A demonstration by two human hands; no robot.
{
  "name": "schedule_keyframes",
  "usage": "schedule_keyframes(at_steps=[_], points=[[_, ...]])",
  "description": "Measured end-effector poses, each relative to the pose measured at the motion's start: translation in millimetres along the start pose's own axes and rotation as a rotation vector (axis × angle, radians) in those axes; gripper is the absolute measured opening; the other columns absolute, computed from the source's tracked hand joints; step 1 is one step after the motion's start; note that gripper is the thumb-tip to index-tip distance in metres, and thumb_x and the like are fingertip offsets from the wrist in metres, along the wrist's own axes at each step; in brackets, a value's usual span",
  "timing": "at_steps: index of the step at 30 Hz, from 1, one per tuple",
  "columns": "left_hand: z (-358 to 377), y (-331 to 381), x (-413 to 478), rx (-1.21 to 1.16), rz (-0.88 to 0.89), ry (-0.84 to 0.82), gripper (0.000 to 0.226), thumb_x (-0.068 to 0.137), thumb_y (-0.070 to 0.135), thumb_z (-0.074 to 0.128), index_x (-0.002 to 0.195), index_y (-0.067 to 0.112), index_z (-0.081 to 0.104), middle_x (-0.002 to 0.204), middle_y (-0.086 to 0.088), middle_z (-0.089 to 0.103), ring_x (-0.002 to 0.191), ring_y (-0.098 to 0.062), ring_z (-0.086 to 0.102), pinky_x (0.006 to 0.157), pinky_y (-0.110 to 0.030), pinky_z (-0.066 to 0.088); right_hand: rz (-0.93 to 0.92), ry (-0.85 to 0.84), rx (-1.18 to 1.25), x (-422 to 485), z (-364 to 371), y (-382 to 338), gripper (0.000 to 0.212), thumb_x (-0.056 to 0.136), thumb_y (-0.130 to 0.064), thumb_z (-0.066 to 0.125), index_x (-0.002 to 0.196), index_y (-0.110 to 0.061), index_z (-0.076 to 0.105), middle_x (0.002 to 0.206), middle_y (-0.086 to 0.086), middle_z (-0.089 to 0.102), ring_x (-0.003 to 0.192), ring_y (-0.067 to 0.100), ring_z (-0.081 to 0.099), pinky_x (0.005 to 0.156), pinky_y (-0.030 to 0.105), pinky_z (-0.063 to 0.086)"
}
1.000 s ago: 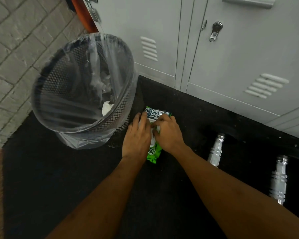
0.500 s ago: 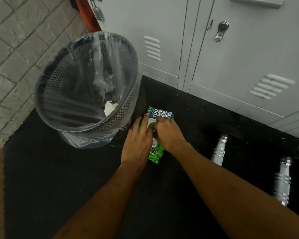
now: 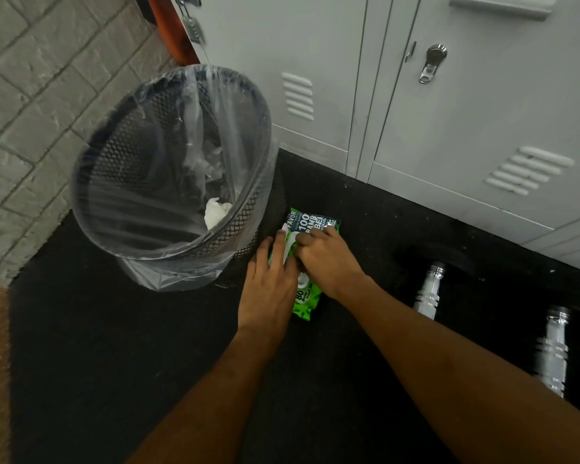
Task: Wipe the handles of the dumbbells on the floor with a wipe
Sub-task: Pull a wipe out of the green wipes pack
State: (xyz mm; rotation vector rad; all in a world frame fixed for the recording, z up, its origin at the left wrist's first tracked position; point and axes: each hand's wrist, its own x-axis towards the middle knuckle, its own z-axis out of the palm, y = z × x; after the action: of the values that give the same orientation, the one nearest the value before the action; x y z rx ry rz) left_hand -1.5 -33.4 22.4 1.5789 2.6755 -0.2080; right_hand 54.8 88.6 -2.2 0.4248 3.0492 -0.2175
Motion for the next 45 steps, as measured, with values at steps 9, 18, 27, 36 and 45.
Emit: schedule_keyframes(at_steps=[9,18,27,36,45], points=[[-2,0,-9,-0.09,-0.045,0.011,0.031,0.073,0.012,0.073,0.101,0.011,0.062,0.146,-0.015,0.039,0.121,-0.031,0.048,0.087,-0.043,0.051,0.042,0.013,0.177,-4,6,2,0.038,0.087,-0.016,0.058,0.123,-0.009,0.049,0.128,0.009,0.047,0.116,0.025,0.044,0.096,0.039,0.041],[-7,1,-13,-0.039,-0.067,0.029,0.035,0.077,0.011,0.069,0.111,0.011,0.059,0.142,-0.012,0.043,0.119,-0.03,0.046,0.085,-0.043,0.048,0.428,0.226,0.906,-1,-2,0,0.01,0.1,-0.015,0.04,0.1,-0.01,0.048,0.086,0.005,0.06,0.077,0.02,0.059,0.072,0.036,0.046],[-4,3,-7,0.012,-0.109,0.034,0.03,0.085,0.012,0.056,0.116,0.013,0.058,0.131,-0.009,0.049,0.113,-0.029,0.047,0.083,-0.043,0.045,0.824,0.49,1.414,9,-5,0,0.008,0.099,-0.017,0.044,0.1,-0.016,0.052,0.095,-0.003,0.057,0.086,0.008,0.056,0.077,0.027,0.05],[0,8,-6,0.013,-0.127,0.051,0.03,0.084,0.016,0.059,0.114,0.016,0.058,0.13,-0.007,0.05,0.112,-0.029,0.047,0.081,-0.044,0.043,0.703,0.29,1.267,-16,5,25,0.04,0.091,0.002,0.039,0.113,-0.028,0.052,0.112,0.005,0.05,0.102,0.018,0.056,0.085,0.034,0.054],[6,10,-1,0.006,-0.108,0.068,0.029,0.084,0.018,0.064,0.112,0.017,0.06,0.128,-0.006,0.051,0.11,-0.029,0.049,0.08,-0.045,0.043,0.427,0.184,0.825,-17,2,33,0.032,0.091,-0.035,0.061,0.1,-0.006,0.071,0.117,0.001,0.054,0.098,0.014,0.057,0.088,0.037,0.052]])
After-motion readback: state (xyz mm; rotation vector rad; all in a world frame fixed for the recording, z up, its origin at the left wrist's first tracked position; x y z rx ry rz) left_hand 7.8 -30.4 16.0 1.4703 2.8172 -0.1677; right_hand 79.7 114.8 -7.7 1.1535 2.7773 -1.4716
